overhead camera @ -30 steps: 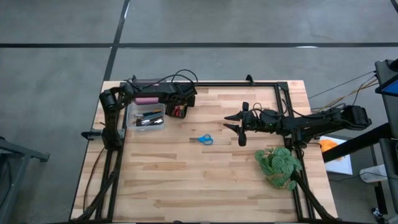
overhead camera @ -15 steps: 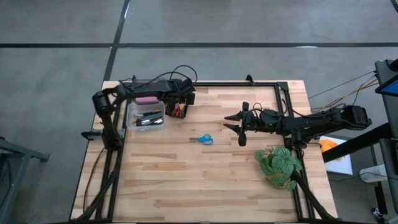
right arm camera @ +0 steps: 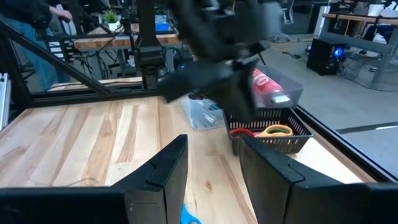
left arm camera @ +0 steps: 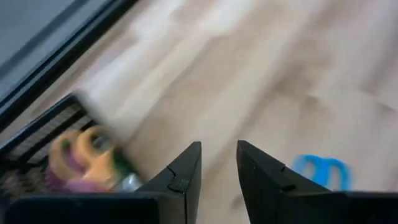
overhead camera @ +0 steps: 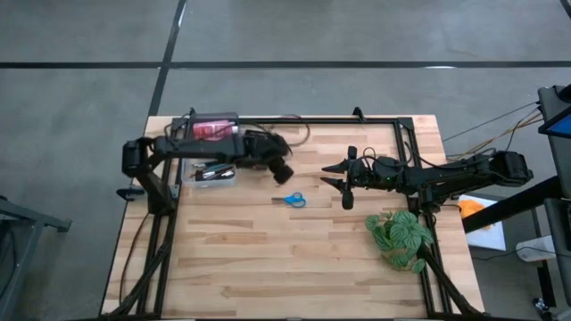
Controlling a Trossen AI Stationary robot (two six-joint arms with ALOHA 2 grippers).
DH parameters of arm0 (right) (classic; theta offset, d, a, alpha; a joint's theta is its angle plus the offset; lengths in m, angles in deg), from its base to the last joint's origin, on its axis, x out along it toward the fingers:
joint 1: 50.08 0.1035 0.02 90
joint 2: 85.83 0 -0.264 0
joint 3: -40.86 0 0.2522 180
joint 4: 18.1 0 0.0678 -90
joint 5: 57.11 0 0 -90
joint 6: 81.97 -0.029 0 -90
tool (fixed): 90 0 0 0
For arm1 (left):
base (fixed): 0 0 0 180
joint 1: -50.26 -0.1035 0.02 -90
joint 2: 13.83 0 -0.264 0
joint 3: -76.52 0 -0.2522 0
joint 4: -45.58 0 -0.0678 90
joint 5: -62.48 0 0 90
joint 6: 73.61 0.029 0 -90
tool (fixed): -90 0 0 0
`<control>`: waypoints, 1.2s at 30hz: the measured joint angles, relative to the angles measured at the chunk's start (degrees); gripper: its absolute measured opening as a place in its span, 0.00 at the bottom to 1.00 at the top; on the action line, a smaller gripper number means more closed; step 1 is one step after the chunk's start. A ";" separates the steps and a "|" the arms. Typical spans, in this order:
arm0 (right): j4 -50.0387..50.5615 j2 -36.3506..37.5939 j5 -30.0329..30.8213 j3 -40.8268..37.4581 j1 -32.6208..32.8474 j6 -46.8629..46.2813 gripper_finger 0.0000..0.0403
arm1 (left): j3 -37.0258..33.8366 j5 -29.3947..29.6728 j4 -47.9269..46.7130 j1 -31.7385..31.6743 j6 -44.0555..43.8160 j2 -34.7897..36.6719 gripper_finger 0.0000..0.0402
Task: Pick & Place Paint Supplies
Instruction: Put the blue scissors into the right black bin
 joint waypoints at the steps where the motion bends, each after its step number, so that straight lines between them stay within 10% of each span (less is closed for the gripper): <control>1: -0.02 0.01 0.00 0.00 -0.02 -0.02 0.35 | 0.00 -0.45 1.34 1.32 2.04 -0.06 0.26; 13: 0.05 0.02 0.00 -0.02 0.00 -0.08 0.35 | -0.17 -11.85 12.62 8.21 23.50 -5.21 0.26; 36: 0.30 0.02 0.03 -0.04 -0.02 0.00 0.35 | -0.07 -18.94 18.19 5.36 26.88 -19.64 0.26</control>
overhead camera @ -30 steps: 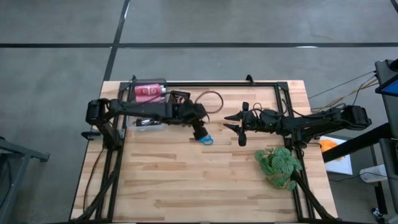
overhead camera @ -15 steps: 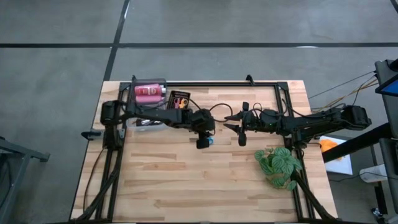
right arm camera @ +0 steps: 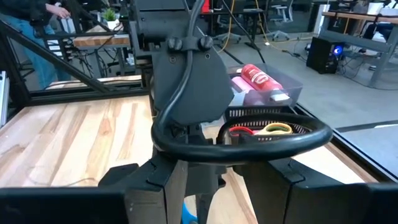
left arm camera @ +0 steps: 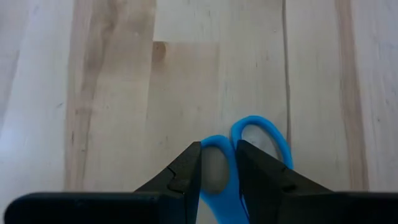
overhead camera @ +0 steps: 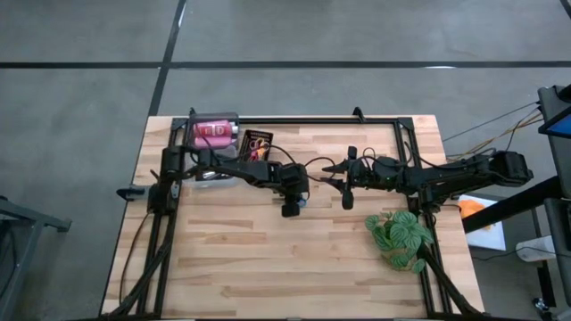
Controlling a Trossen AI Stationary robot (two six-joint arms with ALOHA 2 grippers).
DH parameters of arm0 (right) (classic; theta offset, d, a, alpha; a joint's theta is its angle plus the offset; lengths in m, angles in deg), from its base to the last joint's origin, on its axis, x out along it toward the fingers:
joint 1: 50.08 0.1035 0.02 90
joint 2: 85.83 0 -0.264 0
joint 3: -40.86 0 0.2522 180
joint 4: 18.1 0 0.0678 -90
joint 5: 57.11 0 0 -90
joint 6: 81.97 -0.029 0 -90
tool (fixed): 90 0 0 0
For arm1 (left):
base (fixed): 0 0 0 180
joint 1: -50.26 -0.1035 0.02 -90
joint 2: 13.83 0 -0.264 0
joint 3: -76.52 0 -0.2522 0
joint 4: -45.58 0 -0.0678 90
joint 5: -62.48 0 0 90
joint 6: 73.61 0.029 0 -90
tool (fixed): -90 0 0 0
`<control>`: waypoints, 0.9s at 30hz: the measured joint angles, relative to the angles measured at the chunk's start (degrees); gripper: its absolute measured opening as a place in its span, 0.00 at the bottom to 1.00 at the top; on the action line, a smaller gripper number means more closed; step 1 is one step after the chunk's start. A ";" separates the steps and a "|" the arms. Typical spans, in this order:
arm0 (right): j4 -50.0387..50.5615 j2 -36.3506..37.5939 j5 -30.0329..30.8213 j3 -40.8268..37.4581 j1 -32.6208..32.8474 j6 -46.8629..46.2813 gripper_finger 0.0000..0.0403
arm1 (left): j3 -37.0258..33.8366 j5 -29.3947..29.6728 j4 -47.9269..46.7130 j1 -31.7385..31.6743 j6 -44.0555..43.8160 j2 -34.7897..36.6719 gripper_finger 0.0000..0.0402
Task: Pick & Place Paint Supplies
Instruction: Put the blue scissors into the right black bin
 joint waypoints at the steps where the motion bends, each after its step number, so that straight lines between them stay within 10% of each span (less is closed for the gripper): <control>1: -0.01 0.00 -0.01 0.00 0.00 -0.05 0.35 | -0.01 0.02 0.08 -0.09 -0.05 -0.02 0.26; 27: 0.10 0.00 -0.05 0.00 0.02 -0.09 0.35 | -0.87 0.47 -1.95 -0.53 -1.47 2.21 0.26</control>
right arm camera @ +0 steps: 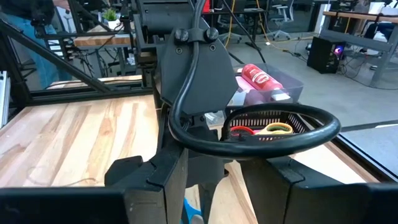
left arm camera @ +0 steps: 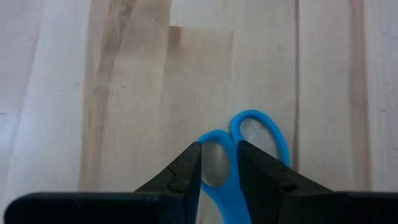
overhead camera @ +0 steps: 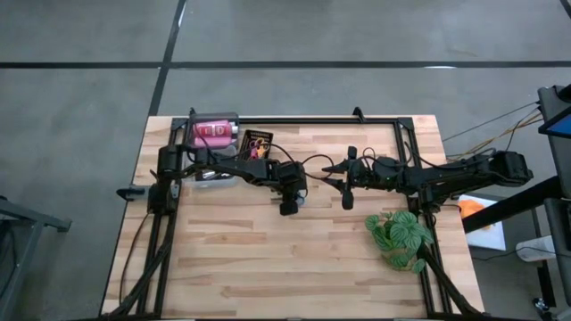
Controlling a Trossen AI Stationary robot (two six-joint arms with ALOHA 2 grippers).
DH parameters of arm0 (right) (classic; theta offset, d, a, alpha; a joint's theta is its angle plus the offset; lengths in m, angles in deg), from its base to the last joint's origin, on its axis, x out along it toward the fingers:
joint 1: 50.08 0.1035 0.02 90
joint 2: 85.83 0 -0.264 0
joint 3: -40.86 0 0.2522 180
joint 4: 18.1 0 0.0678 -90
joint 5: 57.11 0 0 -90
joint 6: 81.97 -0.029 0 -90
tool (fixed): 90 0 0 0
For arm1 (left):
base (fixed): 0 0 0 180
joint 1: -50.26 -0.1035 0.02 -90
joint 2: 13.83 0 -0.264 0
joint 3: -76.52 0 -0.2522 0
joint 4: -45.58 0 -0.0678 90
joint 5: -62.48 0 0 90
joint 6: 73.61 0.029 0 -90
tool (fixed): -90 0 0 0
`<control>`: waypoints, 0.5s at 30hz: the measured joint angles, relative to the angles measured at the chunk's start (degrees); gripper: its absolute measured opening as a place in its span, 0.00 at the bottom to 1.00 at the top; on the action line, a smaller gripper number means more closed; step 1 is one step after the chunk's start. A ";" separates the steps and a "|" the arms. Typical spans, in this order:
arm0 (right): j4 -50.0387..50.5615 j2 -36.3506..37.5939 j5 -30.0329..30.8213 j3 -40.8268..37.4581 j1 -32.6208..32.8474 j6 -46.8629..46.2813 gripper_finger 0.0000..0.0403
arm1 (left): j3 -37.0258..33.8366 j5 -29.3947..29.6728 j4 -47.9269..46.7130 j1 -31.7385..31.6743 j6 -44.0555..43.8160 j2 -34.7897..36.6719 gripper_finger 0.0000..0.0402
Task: Pick & Place Paint Supplies
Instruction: Put the blue scissors into the right black bin
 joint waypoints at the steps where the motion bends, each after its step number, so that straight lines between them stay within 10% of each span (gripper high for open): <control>1: 0.00 0.00 0.01 0.00 -0.01 0.06 0.35 | 0.00 0.38 0.01 -0.09 0.02 0.06 0.26; 15: -0.02 0.02 0.02 0.00 0.00 -0.07 0.35 | -0.89 3.44 -0.13 -1.59 -1.05 0.20 0.26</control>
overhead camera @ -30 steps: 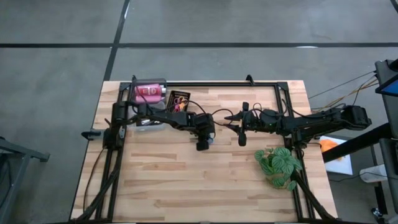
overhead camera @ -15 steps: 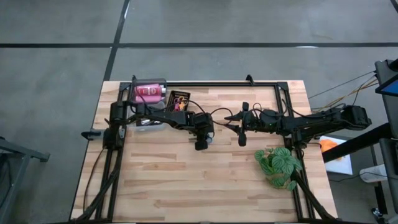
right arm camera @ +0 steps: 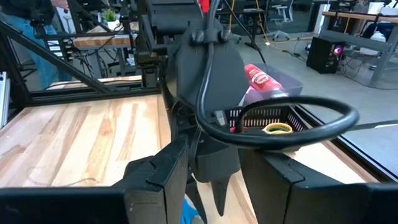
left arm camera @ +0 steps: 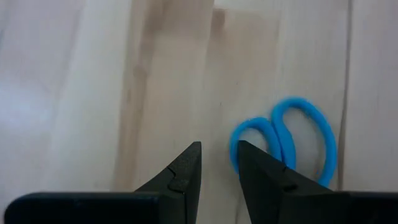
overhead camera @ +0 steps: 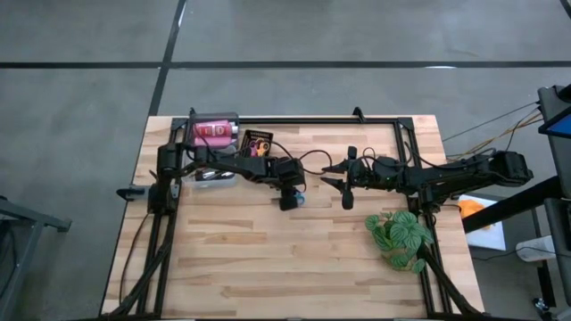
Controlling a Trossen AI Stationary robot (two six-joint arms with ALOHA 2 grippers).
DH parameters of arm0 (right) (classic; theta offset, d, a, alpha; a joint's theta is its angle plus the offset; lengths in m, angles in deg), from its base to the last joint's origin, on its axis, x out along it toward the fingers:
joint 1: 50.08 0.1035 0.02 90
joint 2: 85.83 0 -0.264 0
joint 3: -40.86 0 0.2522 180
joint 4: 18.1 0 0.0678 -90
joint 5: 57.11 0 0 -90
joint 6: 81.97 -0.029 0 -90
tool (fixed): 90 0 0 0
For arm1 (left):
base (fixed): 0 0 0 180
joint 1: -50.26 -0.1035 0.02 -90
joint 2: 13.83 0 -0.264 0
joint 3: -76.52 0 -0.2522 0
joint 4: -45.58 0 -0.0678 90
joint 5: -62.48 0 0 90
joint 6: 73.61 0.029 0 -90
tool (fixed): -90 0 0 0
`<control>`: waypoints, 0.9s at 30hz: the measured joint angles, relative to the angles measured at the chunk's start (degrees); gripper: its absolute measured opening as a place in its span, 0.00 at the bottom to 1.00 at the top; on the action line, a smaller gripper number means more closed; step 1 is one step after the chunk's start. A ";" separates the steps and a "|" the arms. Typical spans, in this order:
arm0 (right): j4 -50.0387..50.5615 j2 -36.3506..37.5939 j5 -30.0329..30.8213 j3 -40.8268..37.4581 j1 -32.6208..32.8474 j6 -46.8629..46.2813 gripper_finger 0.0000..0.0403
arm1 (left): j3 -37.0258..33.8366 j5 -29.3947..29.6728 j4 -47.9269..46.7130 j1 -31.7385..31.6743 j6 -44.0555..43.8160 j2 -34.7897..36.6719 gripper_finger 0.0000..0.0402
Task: Pick & Place Paint Supplies
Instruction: Put the blue scissors into the right black bin
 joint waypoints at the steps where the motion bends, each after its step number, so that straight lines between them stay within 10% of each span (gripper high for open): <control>1: 0.02 0.00 0.00 0.00 -0.02 0.06 0.35 | -0.66 -0.02 0.02 0.00 -0.08 0.00 0.26; 18: 0.00 0.00 0.00 0.02 -0.02 0.11 0.35 | -5.28 -0.23 5.12 0.00 -2.19 0.48 0.25; 27: -0.01 0.00 0.00 0.02 -0.02 0.15 0.35 | -5.32 -0.61 5.36 0.04 -3.23 0.44 0.03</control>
